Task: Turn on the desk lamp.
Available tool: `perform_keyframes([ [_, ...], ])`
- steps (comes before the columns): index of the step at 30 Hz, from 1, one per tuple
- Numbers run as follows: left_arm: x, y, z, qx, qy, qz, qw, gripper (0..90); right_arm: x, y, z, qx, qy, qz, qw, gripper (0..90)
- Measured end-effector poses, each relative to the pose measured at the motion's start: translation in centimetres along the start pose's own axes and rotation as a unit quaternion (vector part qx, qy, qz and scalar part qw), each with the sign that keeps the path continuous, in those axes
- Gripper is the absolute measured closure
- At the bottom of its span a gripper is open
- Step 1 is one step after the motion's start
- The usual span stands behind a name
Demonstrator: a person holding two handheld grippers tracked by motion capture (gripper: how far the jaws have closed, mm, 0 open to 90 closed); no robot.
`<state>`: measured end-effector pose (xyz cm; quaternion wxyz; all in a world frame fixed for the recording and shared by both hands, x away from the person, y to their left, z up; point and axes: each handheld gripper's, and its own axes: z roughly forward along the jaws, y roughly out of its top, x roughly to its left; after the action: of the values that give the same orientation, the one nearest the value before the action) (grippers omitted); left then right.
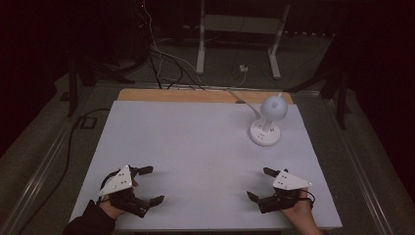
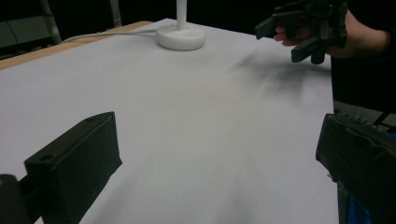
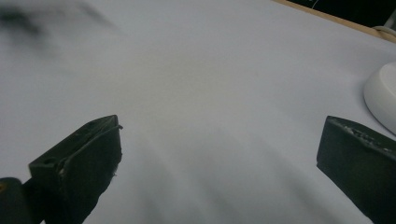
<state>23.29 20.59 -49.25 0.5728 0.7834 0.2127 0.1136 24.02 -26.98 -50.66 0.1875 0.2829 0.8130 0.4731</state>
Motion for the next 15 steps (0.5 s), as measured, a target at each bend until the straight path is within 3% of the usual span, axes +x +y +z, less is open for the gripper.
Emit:
perform_keyframes([
  [7, -0.04, -0.02, -0.11, -0.002, 0.001, 0.0, 1.0, 0.3, -0.29, 0.16, -0.24, -0.018, -0.009, -0.008, 0.9998, 0.0],
  [15, 0.03, -0.03, -0.03, -0.003, -0.002, -0.004, 1.0, 0.3, -0.18, 0.01, -0.09, -0.005, -0.01, -0.005, 0.9999, 0.0],
])
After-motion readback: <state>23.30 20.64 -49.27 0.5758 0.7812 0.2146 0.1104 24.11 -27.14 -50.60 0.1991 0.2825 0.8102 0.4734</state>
